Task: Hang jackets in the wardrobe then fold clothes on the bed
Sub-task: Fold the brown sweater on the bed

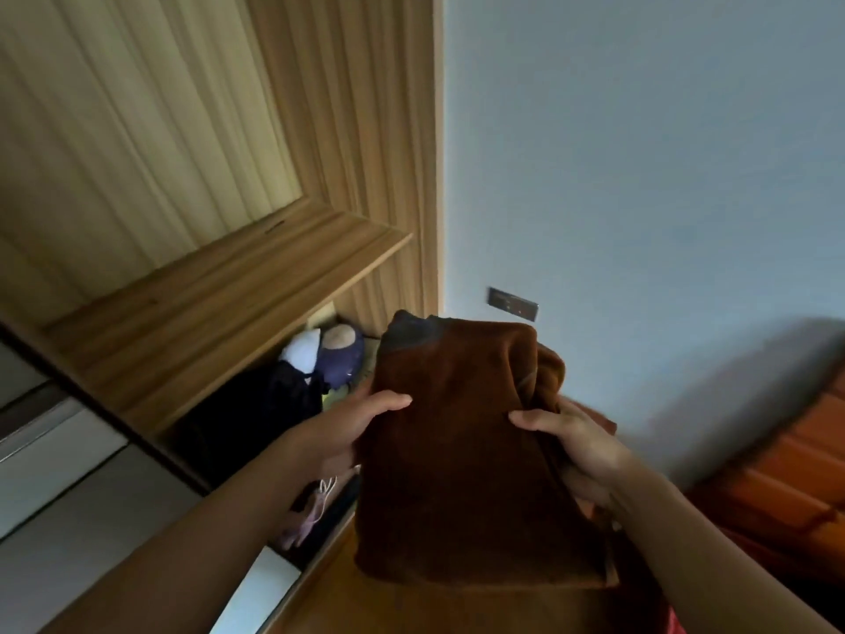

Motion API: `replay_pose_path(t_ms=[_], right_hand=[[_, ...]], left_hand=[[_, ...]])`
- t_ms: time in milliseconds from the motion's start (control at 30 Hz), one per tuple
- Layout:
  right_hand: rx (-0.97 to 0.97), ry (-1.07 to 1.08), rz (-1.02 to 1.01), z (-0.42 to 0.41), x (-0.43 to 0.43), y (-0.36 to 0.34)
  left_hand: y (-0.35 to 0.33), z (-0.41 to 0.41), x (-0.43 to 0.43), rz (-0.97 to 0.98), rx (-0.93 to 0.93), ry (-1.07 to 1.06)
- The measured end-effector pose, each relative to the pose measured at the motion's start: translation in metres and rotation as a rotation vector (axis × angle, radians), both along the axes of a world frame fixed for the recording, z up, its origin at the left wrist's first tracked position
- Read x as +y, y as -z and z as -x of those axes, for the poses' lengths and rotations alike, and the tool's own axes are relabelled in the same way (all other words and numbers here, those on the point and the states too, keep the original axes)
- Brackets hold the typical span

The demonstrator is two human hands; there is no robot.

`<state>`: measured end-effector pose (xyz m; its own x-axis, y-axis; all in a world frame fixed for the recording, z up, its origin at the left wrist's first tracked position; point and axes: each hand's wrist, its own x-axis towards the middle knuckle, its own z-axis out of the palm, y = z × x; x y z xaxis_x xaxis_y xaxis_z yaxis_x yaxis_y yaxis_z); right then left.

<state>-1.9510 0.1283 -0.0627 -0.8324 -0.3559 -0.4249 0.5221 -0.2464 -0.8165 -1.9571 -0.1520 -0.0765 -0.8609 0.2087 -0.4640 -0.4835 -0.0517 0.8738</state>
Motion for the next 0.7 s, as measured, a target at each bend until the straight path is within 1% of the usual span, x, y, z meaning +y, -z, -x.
replay_pose_path(t_ms=[200,367,567,700], right_hand=[[0.005,-0.175,0.029,0.085,-0.087,-0.007],[-0.021,-0.297,0.052,0.160,-0.131,0.007],[-0.053,-0.461,0.018,0.266,-0.190,0.031],[-0.038,-0.543,-0.036,0.324,-0.250,0.032]], left_hand=[[-0.012,0.050,-0.084,0.006,-0.024,-0.124],[0.001,0.094,-0.128,-0.001,-0.040,-0.230],[0.010,0.145,-0.174,-0.013,-0.097,-0.424],[0.008,0.167,-0.211,-0.014,-0.161,-0.530]])
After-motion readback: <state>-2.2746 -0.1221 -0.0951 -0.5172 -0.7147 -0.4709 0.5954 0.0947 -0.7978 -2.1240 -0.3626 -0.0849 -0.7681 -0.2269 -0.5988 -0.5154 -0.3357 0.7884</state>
